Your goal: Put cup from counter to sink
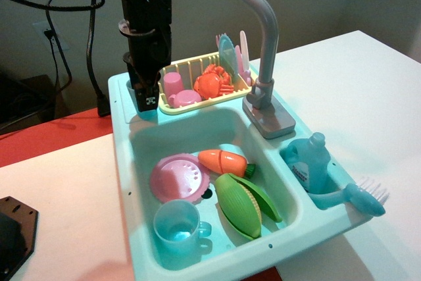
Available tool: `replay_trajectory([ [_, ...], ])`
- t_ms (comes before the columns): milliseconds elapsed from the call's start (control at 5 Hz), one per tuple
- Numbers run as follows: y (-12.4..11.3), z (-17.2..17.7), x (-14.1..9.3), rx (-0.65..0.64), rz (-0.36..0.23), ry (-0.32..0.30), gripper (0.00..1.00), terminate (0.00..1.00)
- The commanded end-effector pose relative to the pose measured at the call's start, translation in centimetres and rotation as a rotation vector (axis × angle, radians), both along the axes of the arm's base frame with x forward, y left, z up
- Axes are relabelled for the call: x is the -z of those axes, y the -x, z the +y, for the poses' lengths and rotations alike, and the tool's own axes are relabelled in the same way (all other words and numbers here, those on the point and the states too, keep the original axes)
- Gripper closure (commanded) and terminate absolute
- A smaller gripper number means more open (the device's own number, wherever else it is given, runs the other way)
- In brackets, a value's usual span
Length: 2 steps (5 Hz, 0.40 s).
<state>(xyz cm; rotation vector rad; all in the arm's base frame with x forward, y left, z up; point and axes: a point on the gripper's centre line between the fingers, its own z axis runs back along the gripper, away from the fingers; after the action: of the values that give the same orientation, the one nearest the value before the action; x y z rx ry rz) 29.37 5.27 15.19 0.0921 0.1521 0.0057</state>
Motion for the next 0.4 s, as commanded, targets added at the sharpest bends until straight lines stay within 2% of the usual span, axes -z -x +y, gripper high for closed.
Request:
replay_trajectory([
  [0, 0.50, -0.04, -0.18, 0.005, -0.025, -0.021, 1.00, 0.00],
  [200, 0.73, -0.08, -0.33, 0.004, -0.034, -0.025, 1.00, 0.00],
])
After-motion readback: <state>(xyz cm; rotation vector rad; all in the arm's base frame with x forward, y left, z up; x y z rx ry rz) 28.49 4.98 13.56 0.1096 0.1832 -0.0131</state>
